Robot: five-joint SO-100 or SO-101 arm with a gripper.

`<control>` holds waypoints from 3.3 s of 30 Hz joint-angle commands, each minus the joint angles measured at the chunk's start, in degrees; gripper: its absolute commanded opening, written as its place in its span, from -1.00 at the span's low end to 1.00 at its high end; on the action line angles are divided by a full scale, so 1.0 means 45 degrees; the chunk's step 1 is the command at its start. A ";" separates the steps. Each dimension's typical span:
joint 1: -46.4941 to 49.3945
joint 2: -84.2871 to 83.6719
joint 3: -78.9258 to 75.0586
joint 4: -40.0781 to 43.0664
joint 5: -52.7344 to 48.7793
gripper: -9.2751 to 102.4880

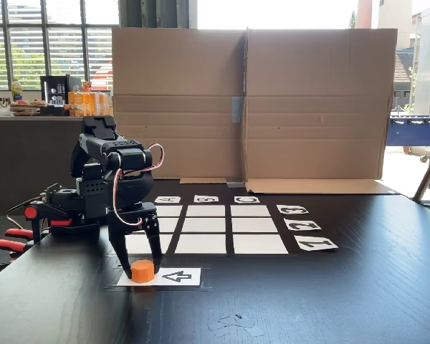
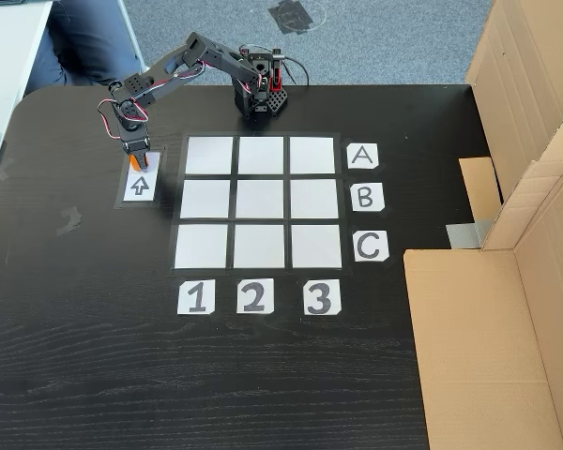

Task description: Pick up the round, orange token and place it in the grid on square A1.

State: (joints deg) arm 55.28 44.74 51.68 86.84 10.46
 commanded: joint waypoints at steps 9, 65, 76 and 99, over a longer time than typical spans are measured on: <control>-0.0137 0.0039 -0.0742 -0.0098 0.0117 -0.81; -0.1758 1.9609 1.5684 0.0020 -0.0117 -0.80; -0.2520 1.9824 1.9141 -0.1582 -0.0098 -0.80; -0.3379 1.6094 2.0410 -0.5684 0.0273 -0.79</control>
State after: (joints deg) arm 40.61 117.69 144.40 62.31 10.99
